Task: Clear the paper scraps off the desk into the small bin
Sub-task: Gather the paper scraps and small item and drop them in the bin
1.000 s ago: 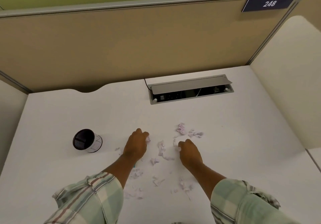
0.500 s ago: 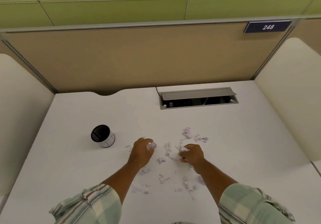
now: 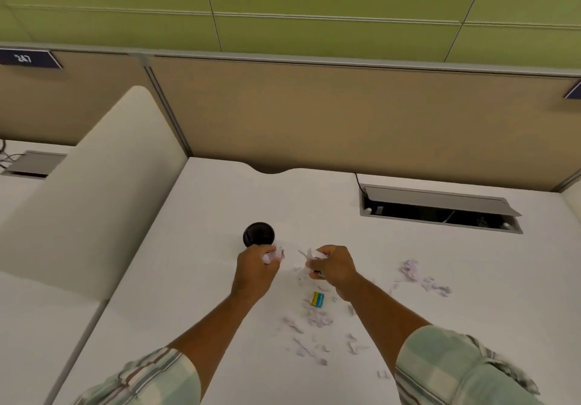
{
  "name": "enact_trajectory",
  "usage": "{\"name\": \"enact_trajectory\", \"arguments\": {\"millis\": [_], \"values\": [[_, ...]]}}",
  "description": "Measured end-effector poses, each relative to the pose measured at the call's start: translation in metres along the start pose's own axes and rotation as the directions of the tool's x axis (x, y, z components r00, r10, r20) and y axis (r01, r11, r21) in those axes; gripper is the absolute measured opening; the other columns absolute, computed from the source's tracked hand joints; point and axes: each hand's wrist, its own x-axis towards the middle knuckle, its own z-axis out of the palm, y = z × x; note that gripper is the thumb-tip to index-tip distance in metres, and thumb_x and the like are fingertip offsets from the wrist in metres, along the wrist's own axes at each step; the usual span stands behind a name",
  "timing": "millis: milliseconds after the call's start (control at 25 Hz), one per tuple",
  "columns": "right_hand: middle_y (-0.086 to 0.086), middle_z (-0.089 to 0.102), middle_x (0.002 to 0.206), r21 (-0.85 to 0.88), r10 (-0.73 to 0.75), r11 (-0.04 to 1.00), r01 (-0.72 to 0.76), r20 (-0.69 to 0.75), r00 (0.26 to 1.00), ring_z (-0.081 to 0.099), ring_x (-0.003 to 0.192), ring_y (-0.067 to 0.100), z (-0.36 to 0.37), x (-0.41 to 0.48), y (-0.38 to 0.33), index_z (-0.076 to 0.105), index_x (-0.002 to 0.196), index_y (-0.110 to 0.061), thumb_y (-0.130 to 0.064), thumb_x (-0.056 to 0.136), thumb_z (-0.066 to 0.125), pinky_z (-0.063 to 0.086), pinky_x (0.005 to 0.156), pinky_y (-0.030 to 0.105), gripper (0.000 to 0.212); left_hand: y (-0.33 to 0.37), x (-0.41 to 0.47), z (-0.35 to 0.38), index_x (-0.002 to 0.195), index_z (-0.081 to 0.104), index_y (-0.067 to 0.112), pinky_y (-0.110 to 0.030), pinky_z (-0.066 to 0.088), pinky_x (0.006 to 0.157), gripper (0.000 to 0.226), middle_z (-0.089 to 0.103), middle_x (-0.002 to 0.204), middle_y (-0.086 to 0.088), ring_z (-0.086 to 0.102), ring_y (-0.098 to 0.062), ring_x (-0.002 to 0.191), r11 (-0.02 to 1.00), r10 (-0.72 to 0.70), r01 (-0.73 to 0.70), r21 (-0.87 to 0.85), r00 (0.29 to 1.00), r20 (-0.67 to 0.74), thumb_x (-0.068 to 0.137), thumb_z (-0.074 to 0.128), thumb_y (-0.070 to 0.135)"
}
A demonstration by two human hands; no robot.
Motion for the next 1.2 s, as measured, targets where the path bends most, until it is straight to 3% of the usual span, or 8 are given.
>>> {"name": "enact_trajectory", "arguments": {"millis": [160,320,440,520,760,880,1080,1200], "values": [[0.013,0.067,0.084,-0.087,-0.074,0.993,0.077,0.043,0.996,0.068,0.058,0.021,0.062,0.018,-0.039,0.068,0.088,-0.004,0.000,0.076,0.083,0.064,0.079,0.049,0.020,-0.020,0.031,-0.036,0.085,0.073,0.012,-0.008,0.038,0.059,0.027,0.069,0.076,-0.004,0.059,-0.017,0.068,0.996,0.000,0.006,0.094,0.997,-0.072,0.094,0.066,0.036],[0.013,0.068,0.079,-0.207,-0.108,0.971,0.117,0.057,0.993,0.067,0.058,0.023,0.099,0.035,-0.065,0.071,0.085,-0.001,0.002,0.074,0.081,0.066,0.072,0.044,0.015,-0.029,0.059,-0.046,0.081,0.073,0.011,-0.031,0.049,0.064,0.030,0.069,0.075,-0.002,0.060,-0.018,0.070,0.991,0.011,-0.006,0.137,0.999,-0.035,0.095,0.063,0.036],[0.015,0.073,0.086,-0.325,-0.132,0.934,0.148,0.070,0.989,0.074,0.070,0.028,0.117,0.045,-0.069,0.070,0.082,-0.007,-0.007,0.074,0.081,0.064,0.066,0.035,0.013,-0.034,0.075,-0.047,0.074,0.069,0.003,-0.038,0.049,0.064,0.031,0.066,0.073,-0.009,0.058,-0.022,0.069,0.988,-0.022,0.014,0.156,0.999,0.044,0.091,0.066,0.029],[0.013,0.075,0.094,-0.403,-0.147,0.900,0.169,0.086,0.985,0.075,0.085,0.030,0.125,0.047,-0.068,0.070,0.094,-0.008,-0.022,0.076,0.080,0.063,0.078,0.040,0.024,-0.039,0.083,-0.047,0.071,0.067,-0.002,-0.047,0.049,0.065,0.029,0.066,0.070,-0.018,0.052,-0.022,0.063,0.988,-0.038,0.026,0.154,0.996,0.077,0.088,0.067,0.021],[0.009,0.071,0.106,-0.391,-0.165,0.903,0.177,0.066,0.984,0.072,0.097,0.030,0.131,0.047,-0.065,0.066,0.108,-0.014,-0.021,0.078,0.080,0.061,0.087,0.046,0.034,-0.054,0.084,-0.053,0.077,0.072,0.008,-0.024,0.045,0.056,0.026,0.068,0.075,-0.007,0.062,-0.019,0.070,0.975,-0.024,-0.011,0.224,0.988,0.151,0.091,0.068,0.029],[0.011,0.071,0.109,-0.422,-0.184,0.888,0.182,0.036,0.982,0.073,0.095,0.029,0.129,0.045,-0.065,0.066,0.112,-0.014,-0.010,0.081,0.075,0.062,0.086,0.043,0.033,-0.056,0.083,-0.055,0.092,0.077,0.009,-0.031,0.054,0.069,0.014,0.072,0.089,-0.009,0.064,-0.021,0.081,0.977,-0.016,-0.007,0.212,0.994,0.107,0.091,0.068,0.020],[0.011,0.069,0.106,-0.414,-0.271,0.880,0.234,-0.033,0.962,0.070,0.093,0.028,0.106,0.034,-0.050,0.069,0.108,-0.009,-0.003,0.087,0.069,0.061,0.085,0.043,0.022,-0.063,0.070,-0.059,0.104,0.073,0.012,-0.019,0.044,0.075,0.016,0.069,0.099,-0.001,0.060,-0.010,0.085,0.987,-0.042,0.039,0.153,0.999,0.016,0.090,0.066,0.017],[0.019,0.068,0.095,-0.114,-0.134,0.986,0.122,-0.099,0.986,0.067,0.074,0.028,0.078,0.020,-0.028,0.068,0.104,-0.001,0.005,0.086,0.065,0.060,0.076,0.041,0.019,-0.068,0.049,-0.055,0.089,0.068,0.015,-0.019,0.045,0.065,0.008,0.068,0.086,0.003,0.062,-0.012,0.078,0.995,-0.032,0.031,0.099,0.999,0.004,0.088,0.060,0.014]]}}
